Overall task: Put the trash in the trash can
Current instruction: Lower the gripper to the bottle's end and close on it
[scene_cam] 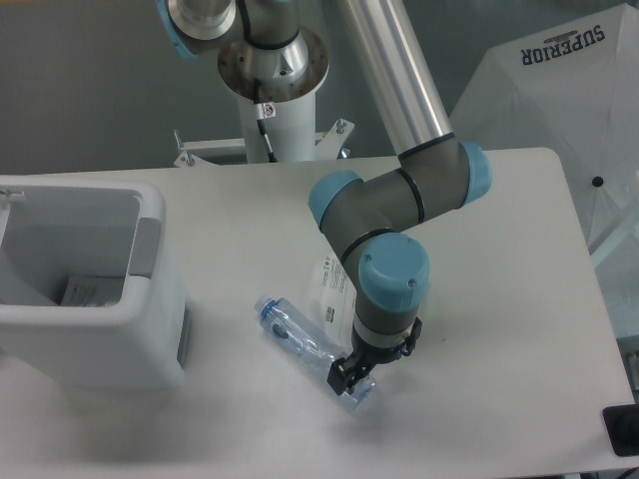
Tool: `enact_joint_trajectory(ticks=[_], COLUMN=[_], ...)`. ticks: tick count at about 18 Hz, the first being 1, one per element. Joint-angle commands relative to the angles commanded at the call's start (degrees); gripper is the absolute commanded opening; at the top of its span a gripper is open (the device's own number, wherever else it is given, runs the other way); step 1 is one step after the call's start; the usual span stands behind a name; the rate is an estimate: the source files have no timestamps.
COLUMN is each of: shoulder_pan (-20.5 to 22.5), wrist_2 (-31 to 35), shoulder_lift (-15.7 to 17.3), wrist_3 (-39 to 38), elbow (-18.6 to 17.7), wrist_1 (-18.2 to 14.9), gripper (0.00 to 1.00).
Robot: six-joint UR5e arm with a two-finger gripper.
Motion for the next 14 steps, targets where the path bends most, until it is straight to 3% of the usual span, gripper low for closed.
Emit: enact_joint_trajectory(ticks=[14], shoulder_pan=[-0.53], wrist_2=[0.18], shoulder_lift=[-3.43], wrist_3=[0.44], elbow=[1.06], wrist_1=[1.75], gripper=[1.00])
